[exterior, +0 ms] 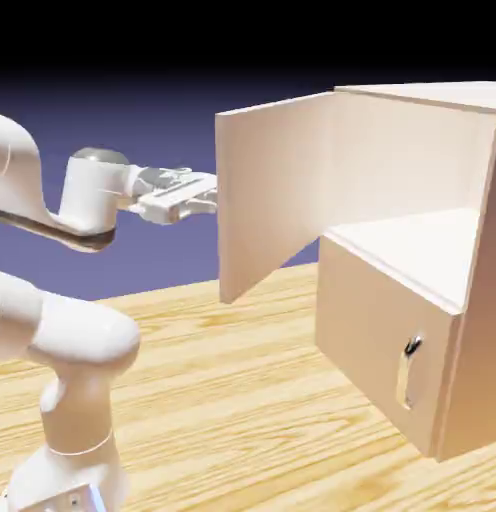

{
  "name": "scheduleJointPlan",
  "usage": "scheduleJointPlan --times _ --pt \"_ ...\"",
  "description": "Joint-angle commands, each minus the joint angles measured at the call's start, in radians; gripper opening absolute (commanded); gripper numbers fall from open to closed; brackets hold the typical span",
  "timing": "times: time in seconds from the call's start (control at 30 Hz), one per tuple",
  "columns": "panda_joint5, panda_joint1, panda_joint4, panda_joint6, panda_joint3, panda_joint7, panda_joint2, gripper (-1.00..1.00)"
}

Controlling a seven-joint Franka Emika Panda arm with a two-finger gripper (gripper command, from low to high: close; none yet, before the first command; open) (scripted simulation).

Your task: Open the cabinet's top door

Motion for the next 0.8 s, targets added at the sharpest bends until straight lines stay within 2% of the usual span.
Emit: scheduleJointPlan --times 0.0,0.07,0.2,0.57,0.77 --pt "0.031 -0.007 0.03 -0.034 0.029 0.015 0.036 -1.0" --pt "0.088 -0.021 0.09 -0.103 0.082 0.044 0.108 -1.0" --pt "0.09 0.115 0.144 -0.234 0.001 0.102 0.203 -1.0" --pt "0.295 0.01 0.519 -0.557 0.191 0.282 0.591 -1.0" --pt "0.342 -0.208 0.507 -0.461 0.366 0.212 0.498 -1.0"
